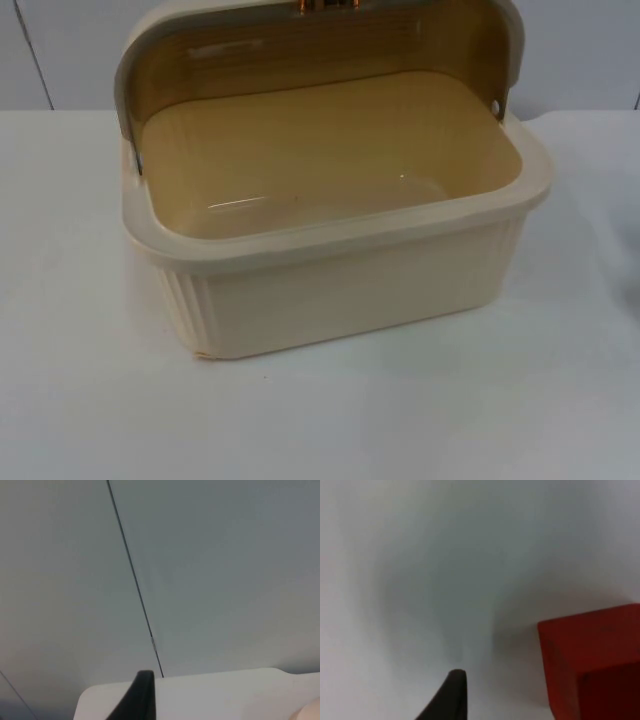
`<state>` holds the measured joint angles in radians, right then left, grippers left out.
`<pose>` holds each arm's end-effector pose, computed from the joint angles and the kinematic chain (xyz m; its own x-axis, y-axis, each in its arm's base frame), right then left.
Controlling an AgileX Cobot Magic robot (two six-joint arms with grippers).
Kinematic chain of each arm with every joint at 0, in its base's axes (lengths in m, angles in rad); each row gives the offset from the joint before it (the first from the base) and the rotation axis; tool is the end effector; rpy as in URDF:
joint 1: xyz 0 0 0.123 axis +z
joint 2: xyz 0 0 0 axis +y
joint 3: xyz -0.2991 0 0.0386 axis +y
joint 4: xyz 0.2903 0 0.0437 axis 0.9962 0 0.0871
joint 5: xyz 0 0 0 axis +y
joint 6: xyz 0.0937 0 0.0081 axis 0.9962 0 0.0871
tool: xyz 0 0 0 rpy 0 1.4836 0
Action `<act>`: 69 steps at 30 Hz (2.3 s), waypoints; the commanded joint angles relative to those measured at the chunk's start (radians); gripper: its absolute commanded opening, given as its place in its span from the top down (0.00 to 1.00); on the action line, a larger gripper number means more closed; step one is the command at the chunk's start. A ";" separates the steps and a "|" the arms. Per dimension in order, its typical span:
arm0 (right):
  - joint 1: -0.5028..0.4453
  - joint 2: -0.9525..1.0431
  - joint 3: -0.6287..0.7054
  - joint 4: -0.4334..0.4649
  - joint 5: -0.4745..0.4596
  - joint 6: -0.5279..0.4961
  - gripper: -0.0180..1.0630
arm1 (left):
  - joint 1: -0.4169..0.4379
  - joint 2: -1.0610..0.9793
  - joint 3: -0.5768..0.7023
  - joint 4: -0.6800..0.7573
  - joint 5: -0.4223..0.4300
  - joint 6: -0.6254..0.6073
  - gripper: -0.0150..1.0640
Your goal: Open the box lid with the left hand, place the block into the box with the right hand, then close the box lid with the left hand.
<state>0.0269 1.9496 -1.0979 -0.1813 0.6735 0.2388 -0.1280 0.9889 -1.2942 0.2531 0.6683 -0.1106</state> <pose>0.3838 -0.0003 0.1044 -0.9862 0.0692 -0.1504 0.0845 0.9917 -0.0973 0.2214 -0.0138 0.4990 -0.2561 0.1222 -0.9589 0.0003 0.9920 0.1263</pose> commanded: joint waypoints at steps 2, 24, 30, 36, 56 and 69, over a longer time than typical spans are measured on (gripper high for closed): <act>-0.008 0.001 0.004 0.000 -0.014 -0.029 0.07 | -0.006 -0.001 0.004 0.010 -0.001 -0.008 0.01; -0.087 0.001 0.011 0.107 -0.034 -0.239 0.21 | -0.006 0.038 0.004 0.008 -0.003 -0.008 0.01; -0.087 0.045 0.024 0.107 -0.007 -0.225 0.59 | -0.006 0.038 0.004 0.008 -0.003 -0.008 0.01; -0.087 0.066 0.024 0.107 -0.001 -0.173 0.88 | -0.006 0.038 0.004 0.008 -0.003 -0.008 0.01; -0.087 -0.156 -0.162 0.099 0.056 -0.169 0.99 | -0.006 0.029 0.004 0.011 -0.024 -0.008 0.01; -0.087 -0.290 -0.561 0.132 0.154 -0.169 0.99 | -0.006 -0.004 0.004 0.016 -0.024 -0.008 0.01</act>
<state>-0.0551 1.6912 -1.6059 -0.0549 0.8152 0.0698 -0.1280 0.9951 -1.2935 0.2653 0.6520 -0.1106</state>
